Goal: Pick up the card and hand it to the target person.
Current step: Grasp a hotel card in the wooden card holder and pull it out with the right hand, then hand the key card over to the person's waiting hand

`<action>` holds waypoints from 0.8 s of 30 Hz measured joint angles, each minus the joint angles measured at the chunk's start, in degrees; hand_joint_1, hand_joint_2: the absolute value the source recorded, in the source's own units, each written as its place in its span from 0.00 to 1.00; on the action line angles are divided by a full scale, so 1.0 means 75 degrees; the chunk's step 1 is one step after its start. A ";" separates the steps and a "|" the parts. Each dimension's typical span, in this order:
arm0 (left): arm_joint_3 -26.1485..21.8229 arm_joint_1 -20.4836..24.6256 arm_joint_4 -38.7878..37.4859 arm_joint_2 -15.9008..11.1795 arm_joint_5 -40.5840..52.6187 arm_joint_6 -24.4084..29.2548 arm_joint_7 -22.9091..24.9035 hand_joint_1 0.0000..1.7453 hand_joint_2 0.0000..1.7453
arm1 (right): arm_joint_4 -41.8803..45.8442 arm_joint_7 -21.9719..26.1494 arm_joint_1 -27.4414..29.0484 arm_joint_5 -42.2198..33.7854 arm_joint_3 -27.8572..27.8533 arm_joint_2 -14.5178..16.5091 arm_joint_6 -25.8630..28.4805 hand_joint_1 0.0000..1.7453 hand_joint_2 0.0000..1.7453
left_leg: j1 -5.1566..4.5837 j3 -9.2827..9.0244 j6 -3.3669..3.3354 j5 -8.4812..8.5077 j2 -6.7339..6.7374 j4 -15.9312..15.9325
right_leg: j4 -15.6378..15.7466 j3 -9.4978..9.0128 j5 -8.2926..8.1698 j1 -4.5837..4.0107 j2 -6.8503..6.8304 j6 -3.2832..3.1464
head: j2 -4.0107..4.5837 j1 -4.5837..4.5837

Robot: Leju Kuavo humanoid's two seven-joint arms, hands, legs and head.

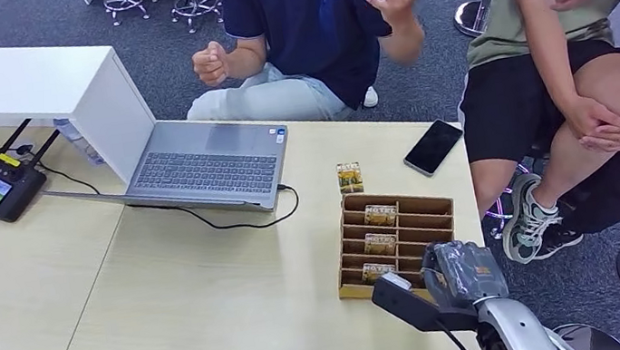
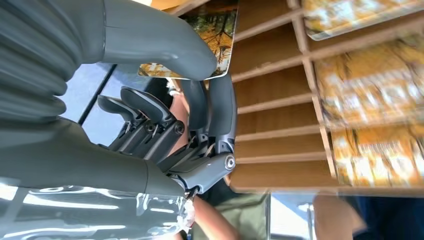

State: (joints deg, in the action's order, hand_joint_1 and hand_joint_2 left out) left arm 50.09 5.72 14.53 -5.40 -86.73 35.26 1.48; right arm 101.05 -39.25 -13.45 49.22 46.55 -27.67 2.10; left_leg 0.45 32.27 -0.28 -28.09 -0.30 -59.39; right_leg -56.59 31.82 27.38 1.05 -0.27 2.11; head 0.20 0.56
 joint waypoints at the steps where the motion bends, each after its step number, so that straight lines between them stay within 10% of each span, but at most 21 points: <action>1: -0.0002 0.0000 0.0000 0.0001 -0.0004 0.0003 -0.0001 0.00 1.00 | 0.0018 0.0067 -0.0080 -0.0037 0.0028 0.0001 0.0156 1.00 1.00 | 0.0000 0.0000 0.0000 0.0001 0.0000 0.0000 | 0.0000 0.0000 0.0000 0.0000 0.0001 0.0000 | 0.0000 -0.0001; 24: 0.0031 0.0020 0.0000 -0.0001 0.0539 -0.0296 0.0392 0.00 1.00 | -0.1619 0.1854 -0.3275 -0.1062 0.0780 0.1463 0.2722 1.00 1.00 | 0.0006 0.0009 0.0005 0.0008 -0.0005 0.0001 | -0.0006 0.0001 -0.0001 -0.0003 -0.0009 -0.0002 | 0.0000 0.0000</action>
State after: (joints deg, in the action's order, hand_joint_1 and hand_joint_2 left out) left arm 50.32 5.87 14.53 -5.41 -82.69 33.04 4.41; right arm 88.91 -25.35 -38.01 41.25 52.40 -16.70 22.52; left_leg 0.50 32.34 -0.24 -28.02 -0.33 -59.38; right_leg -56.63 31.83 27.38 1.03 -0.34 2.10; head 0.20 0.56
